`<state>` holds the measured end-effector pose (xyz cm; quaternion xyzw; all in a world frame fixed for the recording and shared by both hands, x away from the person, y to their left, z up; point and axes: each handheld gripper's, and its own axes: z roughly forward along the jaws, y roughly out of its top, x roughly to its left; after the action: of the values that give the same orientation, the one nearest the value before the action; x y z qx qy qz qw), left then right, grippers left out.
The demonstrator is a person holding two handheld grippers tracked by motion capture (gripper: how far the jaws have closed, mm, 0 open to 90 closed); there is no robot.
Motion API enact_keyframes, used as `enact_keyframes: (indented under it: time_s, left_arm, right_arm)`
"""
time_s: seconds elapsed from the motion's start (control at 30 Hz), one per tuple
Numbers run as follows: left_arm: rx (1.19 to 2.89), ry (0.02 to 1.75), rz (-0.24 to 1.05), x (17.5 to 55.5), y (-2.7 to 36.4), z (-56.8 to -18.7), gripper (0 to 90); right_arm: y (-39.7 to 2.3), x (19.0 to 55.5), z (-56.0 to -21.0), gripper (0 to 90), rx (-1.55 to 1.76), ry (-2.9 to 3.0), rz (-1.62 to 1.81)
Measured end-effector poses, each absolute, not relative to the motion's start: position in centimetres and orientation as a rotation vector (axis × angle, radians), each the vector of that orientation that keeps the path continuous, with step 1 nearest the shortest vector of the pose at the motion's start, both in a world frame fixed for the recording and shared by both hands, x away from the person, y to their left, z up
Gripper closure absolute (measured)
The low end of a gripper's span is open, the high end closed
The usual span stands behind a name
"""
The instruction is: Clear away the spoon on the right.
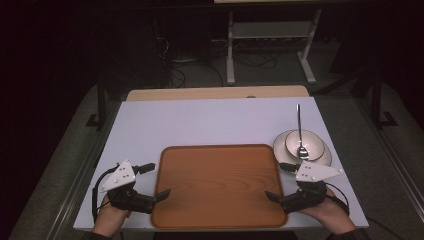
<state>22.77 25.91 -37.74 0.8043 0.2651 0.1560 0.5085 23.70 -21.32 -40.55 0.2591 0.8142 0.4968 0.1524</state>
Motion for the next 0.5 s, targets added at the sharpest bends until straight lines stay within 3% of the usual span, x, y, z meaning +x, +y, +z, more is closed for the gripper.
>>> enact_keyframes:
  time_s: [0.5]
  left_arm:
    - [1.945,0.641,0.376,22.75,25.89,-37.76,6.5]
  right_arm:
    - [-21.51,24.36,-39.89,3.2,0.765,2.305,1.403]
